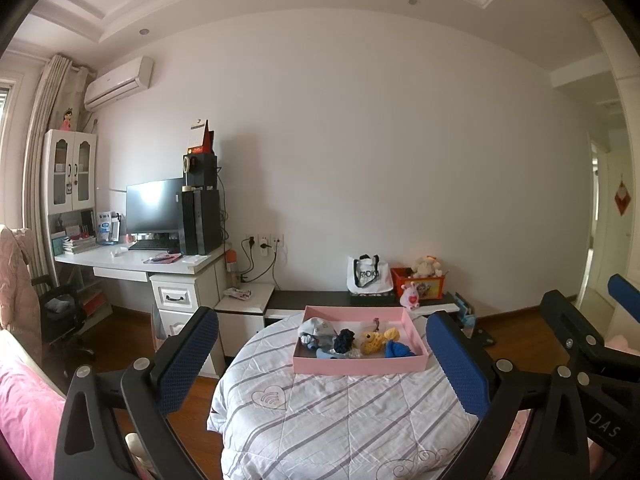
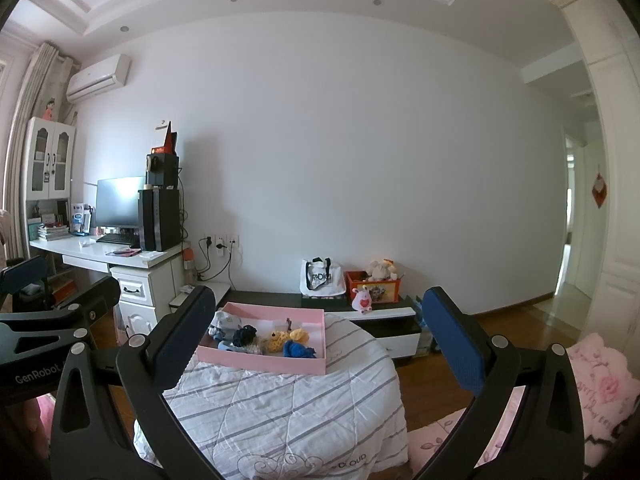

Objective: Organize soft objects

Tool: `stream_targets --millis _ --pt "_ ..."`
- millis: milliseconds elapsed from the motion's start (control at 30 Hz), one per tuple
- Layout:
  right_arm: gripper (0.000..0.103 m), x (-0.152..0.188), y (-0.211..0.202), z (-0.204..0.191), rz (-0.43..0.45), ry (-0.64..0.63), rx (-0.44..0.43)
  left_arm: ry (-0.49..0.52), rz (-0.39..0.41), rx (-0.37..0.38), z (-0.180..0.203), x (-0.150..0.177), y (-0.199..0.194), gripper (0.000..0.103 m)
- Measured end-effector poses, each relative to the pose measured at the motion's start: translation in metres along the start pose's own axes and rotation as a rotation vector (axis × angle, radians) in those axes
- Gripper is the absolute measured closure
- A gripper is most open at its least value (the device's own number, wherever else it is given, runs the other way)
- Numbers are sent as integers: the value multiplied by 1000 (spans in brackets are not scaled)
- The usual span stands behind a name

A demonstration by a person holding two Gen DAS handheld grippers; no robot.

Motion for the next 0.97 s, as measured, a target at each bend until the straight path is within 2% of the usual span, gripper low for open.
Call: stream_targets --millis 967 --pt "0 -3 1 1 -1 -5 3 1 -3 -2 -1 0 1 0"
Point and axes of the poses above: each gripper's, at about its wrist camera, not at the fingertips, and y roughly the way its jaws point, z to its right, x to its underside, the point moved 10 cm from there along y, roughly the way its jaws point
